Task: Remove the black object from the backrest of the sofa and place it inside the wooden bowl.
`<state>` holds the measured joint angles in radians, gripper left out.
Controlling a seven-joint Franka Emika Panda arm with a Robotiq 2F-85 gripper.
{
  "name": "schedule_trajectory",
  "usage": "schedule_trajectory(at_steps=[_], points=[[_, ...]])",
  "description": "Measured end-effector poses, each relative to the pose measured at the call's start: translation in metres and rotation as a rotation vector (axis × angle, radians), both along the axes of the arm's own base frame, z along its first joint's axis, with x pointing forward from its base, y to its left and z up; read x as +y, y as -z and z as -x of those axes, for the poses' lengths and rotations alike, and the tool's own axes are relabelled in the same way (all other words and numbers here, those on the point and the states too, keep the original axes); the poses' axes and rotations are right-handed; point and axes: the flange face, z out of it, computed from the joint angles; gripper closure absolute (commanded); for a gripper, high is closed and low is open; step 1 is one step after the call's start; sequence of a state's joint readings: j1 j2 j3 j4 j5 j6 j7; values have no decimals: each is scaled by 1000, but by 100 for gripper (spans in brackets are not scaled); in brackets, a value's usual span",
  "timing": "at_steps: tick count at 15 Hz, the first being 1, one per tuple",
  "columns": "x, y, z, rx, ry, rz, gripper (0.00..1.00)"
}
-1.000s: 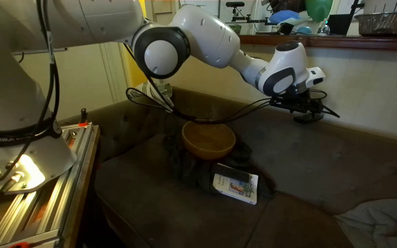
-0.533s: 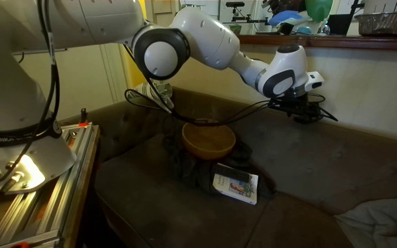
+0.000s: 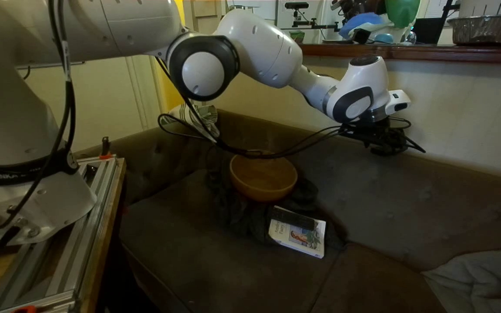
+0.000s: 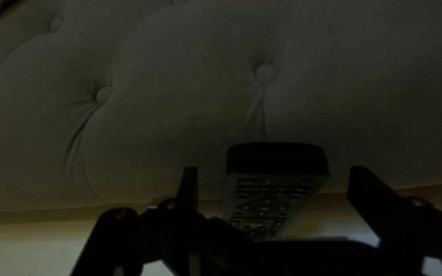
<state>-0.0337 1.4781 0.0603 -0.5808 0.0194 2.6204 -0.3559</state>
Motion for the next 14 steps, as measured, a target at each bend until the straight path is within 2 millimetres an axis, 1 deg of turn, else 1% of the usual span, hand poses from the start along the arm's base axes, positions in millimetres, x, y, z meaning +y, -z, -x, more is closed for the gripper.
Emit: schedule_trajectory(at_steps=[1, 2, 3, 4, 7, 8, 14], points=[[0, 0, 0, 0, 4, 0, 10], [0, 0, 0, -1, 7, 0, 26], [0, 1, 0, -1, 10, -1, 32], [0, 1, 0, 0, 13, -2, 41], [0, 1, 0, 0, 21, -5, 62], [0, 1, 0, 0, 23, -6, 64], [3, -1, 0, 14, 22, -5, 64]])
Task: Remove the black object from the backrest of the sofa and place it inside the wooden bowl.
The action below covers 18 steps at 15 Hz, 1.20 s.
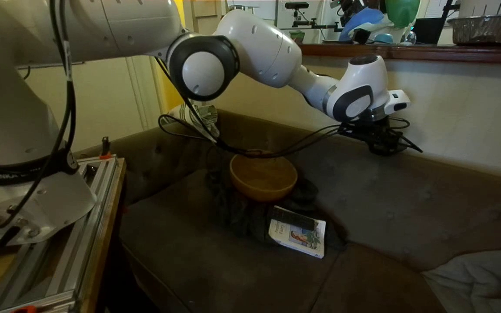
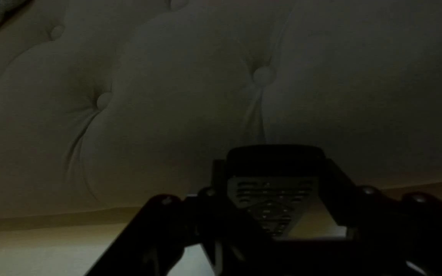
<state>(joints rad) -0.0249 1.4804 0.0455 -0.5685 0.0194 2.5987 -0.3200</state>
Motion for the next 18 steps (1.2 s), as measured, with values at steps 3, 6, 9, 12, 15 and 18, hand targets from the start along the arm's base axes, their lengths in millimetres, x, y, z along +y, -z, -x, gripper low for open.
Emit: schedule_trajectory(at_steps=[3, 6, 9, 12, 15, 18], points=[[8, -15, -3, 18, -44, 7, 64], [11, -40, -6, 44, -87, 20, 64], [7, -64, -6, 116, -114, 27, 64], [1, -78, -3, 172, -125, 26, 64], [-2, -78, -1, 167, -87, 10, 64], [0, -63, 5, 111, 2, -33, 64]])
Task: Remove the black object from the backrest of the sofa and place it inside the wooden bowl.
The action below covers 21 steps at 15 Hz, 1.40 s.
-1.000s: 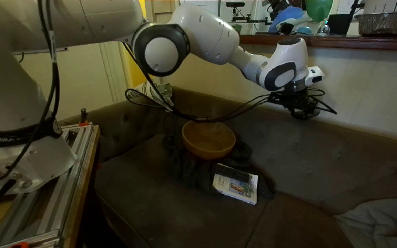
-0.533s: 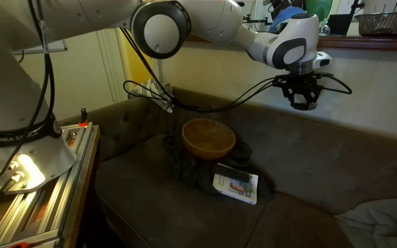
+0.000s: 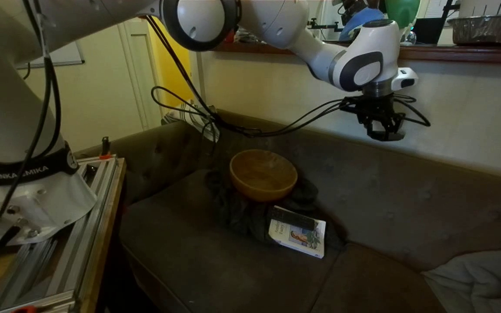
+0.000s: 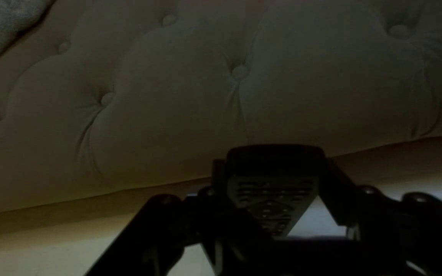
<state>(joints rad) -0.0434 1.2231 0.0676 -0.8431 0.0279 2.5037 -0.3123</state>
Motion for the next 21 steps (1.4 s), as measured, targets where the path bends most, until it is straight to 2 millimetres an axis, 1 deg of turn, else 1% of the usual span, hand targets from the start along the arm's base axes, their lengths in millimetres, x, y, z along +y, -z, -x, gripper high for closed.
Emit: schedule_trajectory(at_steps=[3, 5, 6, 8, 9, 10, 11, 13, 14, 17, 19, 21], points=[[6, 25, 12, -56, 127, -65, 64], [12, 45, 23, -103, 216, -114, 64], [14, 55, 30, -133, 257, -140, 39], [20, 72, 45, -193, 297, -183, 39], [22, 78, 49, -200, 303, -192, 39], [23, 79, 51, -200, 307, -196, 39], [23, 78, 51, -201, 309, -199, 64], [22, 72, 51, -205, 311, -200, 64], [21, 73, 51, -207, 312, -191, 64], [4, 74, 58, -291, 387, -161, 64], [-13, 79, 75, -376, 482, -145, 64], [-27, 88, 101, -444, 589, -116, 64]])
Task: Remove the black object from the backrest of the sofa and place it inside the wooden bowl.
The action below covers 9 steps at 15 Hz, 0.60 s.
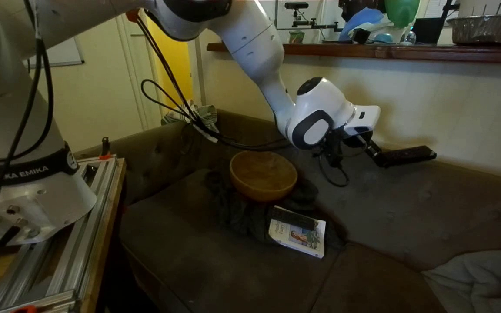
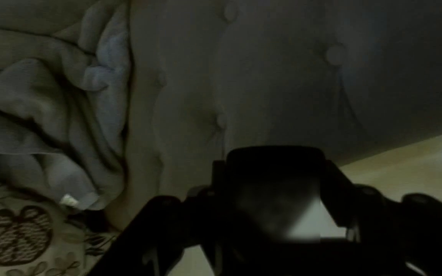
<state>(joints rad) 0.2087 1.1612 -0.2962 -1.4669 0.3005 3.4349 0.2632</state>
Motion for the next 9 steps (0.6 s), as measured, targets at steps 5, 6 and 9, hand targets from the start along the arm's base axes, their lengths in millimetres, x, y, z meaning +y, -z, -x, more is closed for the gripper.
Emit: schedule_trajectory(at_steps=[5, 6, 9], points=[[28, 49, 78, 125, 121, 37, 64], [42, 61, 93, 167, 105, 33, 64], [83, 79, 130, 265, 30, 30, 64]])
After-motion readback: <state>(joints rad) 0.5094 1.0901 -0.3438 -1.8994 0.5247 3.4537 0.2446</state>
